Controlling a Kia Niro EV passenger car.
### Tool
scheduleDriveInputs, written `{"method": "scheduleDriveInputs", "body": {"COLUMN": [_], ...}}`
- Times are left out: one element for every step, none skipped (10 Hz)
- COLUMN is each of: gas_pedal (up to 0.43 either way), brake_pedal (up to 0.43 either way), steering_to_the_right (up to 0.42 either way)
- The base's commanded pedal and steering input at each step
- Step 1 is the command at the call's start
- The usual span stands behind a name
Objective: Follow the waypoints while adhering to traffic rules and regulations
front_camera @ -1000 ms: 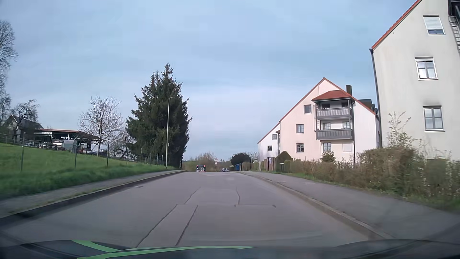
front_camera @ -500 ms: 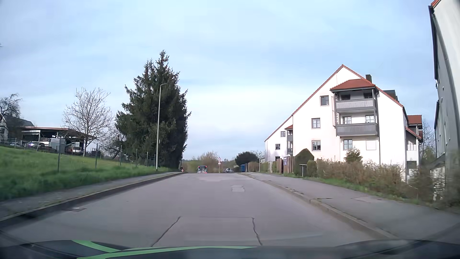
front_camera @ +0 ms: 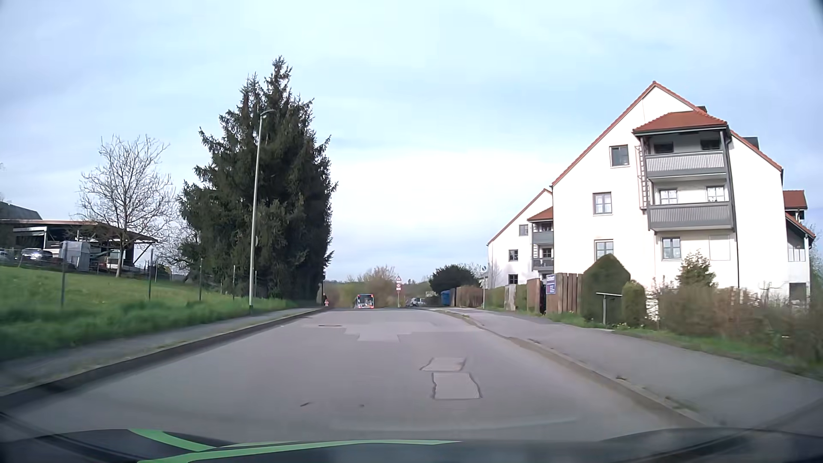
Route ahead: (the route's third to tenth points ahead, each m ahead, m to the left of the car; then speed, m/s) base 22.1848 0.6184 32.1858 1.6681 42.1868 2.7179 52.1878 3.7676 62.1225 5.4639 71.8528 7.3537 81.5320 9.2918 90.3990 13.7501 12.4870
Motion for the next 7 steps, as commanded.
{"method": "scheduleDriveInputs", "body": {"gas_pedal": [0.197, 0.177, 0.157, 0.138, 0.130, 0.118, 0.118], "brake_pedal": [0.000, 0.000, 0.000, 0.000, 0.000, 0.000, 0.000], "steering_to_the_right": [-0.011, -0.011, -0.011, -0.011, -0.011, -0.011, -0.010]}}
